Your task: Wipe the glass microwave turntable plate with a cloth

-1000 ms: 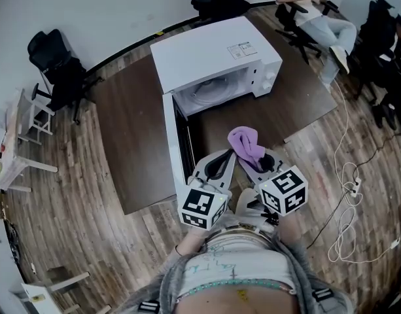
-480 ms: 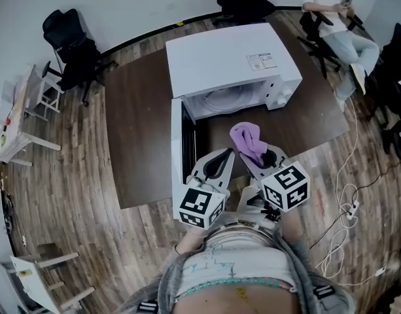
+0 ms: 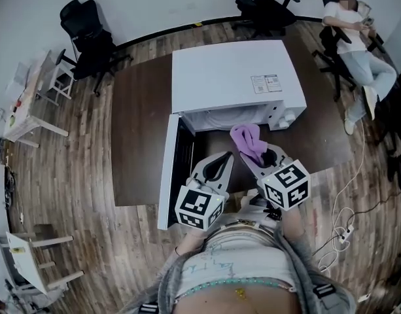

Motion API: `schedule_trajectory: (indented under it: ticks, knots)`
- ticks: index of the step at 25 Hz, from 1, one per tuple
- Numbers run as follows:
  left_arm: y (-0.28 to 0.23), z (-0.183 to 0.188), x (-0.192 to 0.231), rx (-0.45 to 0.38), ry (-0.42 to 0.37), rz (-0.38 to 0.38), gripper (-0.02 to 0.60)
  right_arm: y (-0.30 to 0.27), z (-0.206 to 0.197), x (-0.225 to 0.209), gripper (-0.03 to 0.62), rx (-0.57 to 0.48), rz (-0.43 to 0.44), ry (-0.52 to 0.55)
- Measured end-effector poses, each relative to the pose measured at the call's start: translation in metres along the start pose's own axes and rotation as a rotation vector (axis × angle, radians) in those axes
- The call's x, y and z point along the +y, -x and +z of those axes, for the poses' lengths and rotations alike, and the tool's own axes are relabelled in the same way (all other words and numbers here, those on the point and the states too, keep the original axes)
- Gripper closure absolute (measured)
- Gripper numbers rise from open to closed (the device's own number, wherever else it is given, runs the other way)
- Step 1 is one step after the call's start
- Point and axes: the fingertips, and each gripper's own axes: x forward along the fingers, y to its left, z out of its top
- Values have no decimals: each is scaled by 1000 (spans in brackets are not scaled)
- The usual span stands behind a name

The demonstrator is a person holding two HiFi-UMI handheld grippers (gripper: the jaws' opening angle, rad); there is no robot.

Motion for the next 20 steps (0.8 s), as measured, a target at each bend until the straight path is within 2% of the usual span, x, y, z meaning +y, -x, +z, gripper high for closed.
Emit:
schedule_trajectory:
  ticks: [7, 11, 20]
  knots:
    - [-21, 8, 2, -26, 4, 111, 571, 3, 7, -35, 473, 6, 62, 25]
    - [-32, 12, -1, -38, -26, 183, 571, 5, 7, -49, 473, 20, 108, 59]
    - [-49, 2, -3, -28, 26, 315, 571, 13, 8, -82, 473, 27, 187, 107]
